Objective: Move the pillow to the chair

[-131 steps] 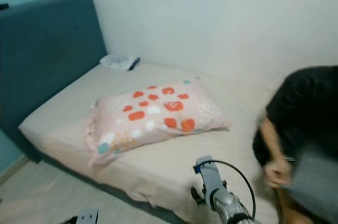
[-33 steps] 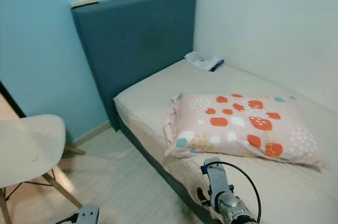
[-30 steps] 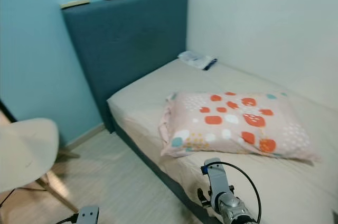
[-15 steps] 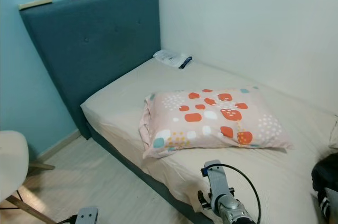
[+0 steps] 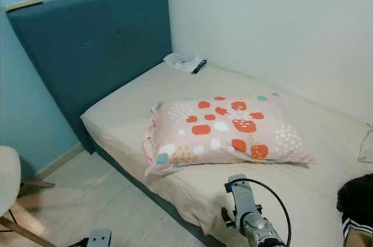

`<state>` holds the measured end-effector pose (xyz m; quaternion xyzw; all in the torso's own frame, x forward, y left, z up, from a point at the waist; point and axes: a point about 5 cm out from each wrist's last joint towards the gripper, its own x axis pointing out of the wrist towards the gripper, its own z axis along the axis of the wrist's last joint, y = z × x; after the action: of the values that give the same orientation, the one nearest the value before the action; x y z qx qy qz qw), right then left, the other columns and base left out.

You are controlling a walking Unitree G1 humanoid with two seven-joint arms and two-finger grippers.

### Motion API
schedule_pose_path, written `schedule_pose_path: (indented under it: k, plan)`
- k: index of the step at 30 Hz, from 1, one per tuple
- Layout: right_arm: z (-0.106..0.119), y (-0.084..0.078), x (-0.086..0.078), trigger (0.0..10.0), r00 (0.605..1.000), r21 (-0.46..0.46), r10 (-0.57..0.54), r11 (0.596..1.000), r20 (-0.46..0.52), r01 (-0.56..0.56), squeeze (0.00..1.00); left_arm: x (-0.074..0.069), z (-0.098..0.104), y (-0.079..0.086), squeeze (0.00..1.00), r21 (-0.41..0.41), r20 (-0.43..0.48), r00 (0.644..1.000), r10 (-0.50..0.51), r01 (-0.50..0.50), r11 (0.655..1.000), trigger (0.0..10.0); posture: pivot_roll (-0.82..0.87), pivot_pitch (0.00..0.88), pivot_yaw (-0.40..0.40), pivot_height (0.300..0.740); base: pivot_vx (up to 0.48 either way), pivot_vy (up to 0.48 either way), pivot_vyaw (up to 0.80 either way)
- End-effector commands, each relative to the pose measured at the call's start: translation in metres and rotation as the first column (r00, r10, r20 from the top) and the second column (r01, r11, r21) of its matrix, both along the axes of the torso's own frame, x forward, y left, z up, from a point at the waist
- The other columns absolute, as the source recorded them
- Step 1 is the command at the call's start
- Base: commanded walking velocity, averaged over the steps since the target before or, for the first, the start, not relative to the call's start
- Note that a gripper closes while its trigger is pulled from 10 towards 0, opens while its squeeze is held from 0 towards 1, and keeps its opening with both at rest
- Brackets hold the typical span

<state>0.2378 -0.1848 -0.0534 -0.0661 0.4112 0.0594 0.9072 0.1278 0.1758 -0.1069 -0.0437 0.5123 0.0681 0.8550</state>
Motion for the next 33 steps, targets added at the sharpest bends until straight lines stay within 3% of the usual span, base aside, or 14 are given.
schedule_pose_path:
  k: [1,26,33]
  plan:
    - [0.001,0.002,0.002,10.0,1.000,0.030,-0.023,0.999,0.015,0.023,0.00,-0.003,-0.001,0.004,0.00,0.005,-0.004,1.000,0.011,-0.011,1.000,10.0,-0.08,0.037,-0.053,0.740,0.000,0.000,0.00]
    - [0.010,0.012,0.015,10.0,0.998,0.107,-0.034,0.994,0.059,0.028,0.00,-0.003,0.000,0.005,0.00,0.000,0.001,1.000,-0.001,0.001,1.000,10.0,-0.08,0.032,-0.057,0.740,0.294,0.000,0.00]
    - [0.011,0.011,0.017,10.0,0.995,0.134,-0.077,0.989,0.057,0.069,0.00,-0.004,0.000,0.006,0.00,-0.007,-0.001,1.000,0.012,-0.012,1.000,10.0,-0.08,0.036,-0.053,0.740,0.000,0.000,-0.75]
